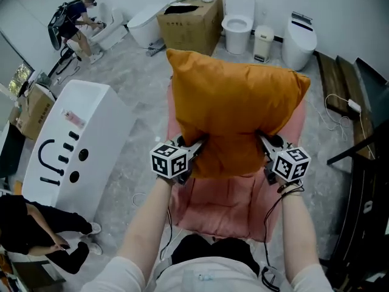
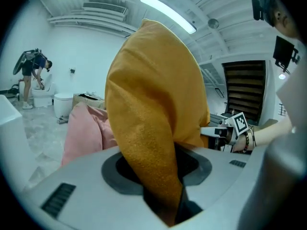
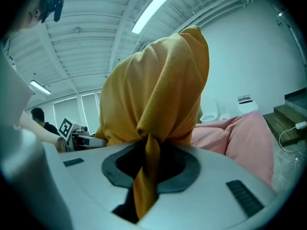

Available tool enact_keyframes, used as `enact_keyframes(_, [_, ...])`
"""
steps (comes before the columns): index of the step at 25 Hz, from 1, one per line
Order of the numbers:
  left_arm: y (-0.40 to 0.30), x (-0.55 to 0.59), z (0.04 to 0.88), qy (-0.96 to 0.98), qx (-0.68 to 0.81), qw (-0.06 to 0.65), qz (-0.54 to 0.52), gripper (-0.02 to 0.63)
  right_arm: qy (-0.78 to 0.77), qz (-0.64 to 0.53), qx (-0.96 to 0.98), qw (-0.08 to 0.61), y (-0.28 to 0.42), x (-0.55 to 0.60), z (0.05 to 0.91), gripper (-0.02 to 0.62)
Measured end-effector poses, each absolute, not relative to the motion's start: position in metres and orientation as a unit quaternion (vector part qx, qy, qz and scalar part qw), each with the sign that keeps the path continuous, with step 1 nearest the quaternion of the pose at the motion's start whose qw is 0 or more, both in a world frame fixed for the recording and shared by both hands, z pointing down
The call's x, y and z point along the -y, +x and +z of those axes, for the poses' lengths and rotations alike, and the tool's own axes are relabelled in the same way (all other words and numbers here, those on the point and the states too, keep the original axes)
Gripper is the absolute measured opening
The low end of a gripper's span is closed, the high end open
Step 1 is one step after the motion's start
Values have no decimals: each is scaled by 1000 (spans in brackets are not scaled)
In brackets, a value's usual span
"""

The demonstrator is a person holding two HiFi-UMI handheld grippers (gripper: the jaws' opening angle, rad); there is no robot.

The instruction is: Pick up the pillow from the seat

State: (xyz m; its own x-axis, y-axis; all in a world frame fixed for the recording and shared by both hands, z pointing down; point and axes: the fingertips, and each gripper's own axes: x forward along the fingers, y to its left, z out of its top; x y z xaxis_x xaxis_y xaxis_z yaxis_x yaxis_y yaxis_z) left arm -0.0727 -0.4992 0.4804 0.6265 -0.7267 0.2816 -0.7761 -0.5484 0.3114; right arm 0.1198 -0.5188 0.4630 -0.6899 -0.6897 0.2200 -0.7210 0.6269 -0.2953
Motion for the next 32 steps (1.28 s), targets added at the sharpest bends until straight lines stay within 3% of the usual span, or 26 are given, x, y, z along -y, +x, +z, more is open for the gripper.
enact_keyframes(18, [-81,516,288,899,433,61,-7,169,398,49,916,-19,110,532,274,94])
enact_keyframes(32, [-54,523,181,907,418,-14,-49,169,418,-36,906,-48,137,530,161,101])
